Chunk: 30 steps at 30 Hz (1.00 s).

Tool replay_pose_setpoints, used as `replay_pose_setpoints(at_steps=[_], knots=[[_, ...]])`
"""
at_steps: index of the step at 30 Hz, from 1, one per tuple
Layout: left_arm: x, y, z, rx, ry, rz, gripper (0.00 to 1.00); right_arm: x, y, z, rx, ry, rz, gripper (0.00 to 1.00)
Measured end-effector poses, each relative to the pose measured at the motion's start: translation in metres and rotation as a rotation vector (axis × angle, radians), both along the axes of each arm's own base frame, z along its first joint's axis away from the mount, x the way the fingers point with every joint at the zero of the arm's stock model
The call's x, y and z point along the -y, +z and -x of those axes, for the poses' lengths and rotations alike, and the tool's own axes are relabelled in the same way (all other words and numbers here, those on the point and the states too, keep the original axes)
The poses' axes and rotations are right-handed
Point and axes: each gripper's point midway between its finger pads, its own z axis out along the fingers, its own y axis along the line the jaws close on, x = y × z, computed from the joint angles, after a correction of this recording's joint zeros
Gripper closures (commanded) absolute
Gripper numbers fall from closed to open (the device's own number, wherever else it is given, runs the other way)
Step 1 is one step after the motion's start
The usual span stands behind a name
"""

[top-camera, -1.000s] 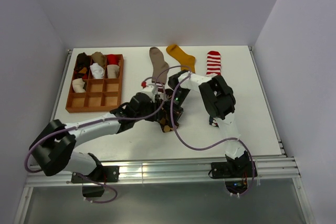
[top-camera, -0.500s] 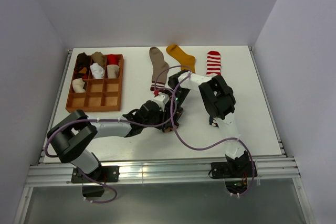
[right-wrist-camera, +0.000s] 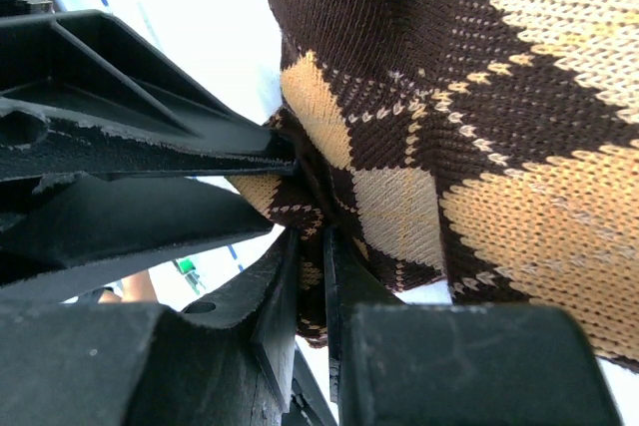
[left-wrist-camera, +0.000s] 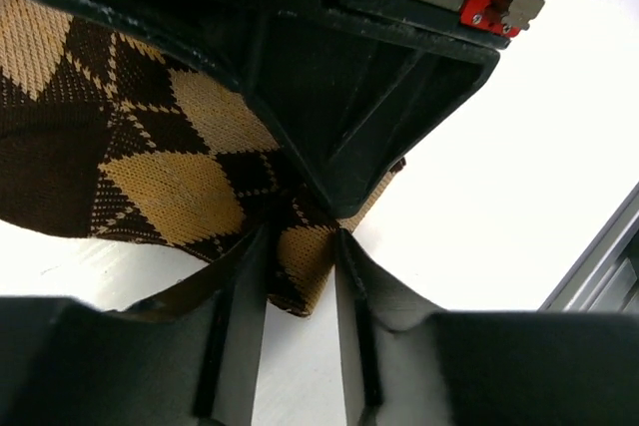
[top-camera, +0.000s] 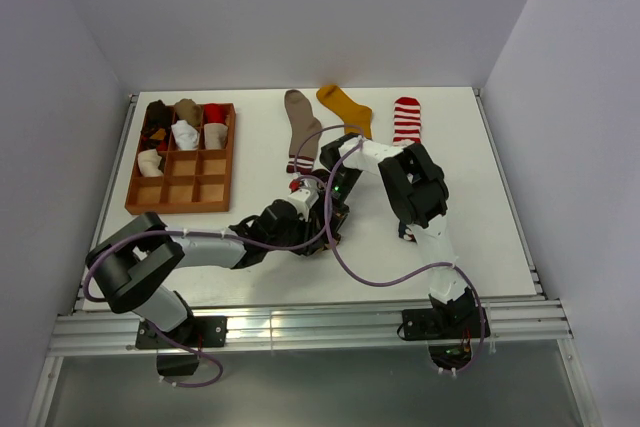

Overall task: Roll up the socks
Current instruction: Roll the sock at the center of the board.

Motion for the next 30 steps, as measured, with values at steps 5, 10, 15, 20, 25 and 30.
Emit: replay_pose_setpoints(at_steps=[5,10,15,20,25,30], knots=[[0.001,0.0,0.001,-0.007,0.0,0.009,0.8,0.0,0.0,0.0,-0.001,-0.002,0.001,0.82],[0.003,-0.001,0.002,-0.036,0.021,0.027,1.0,-0.001,0.001,0.0,0.002,-0.005,-0.004,0.63],[0.007,-0.003,0.002,-0.074,0.049,0.079,1.0,0.005,0.011,0.0,0.075,-0.018,-0.053,0.55],[0.004,-0.003,0.003,-0.138,0.074,0.14,1.0,0.021,0.038,-0.019,0.237,-0.075,-0.121,0.53],[-0.006,-0.005,0.003,-0.246,0.097,0.18,1.0,0.045,0.073,-0.036,0.447,-0.145,-0.187,0.52],[-0.019,-0.006,0.004,-0.378,0.112,0.209,1.0,0.057,0.078,-0.03,0.63,-0.132,-0.222,0.48]])
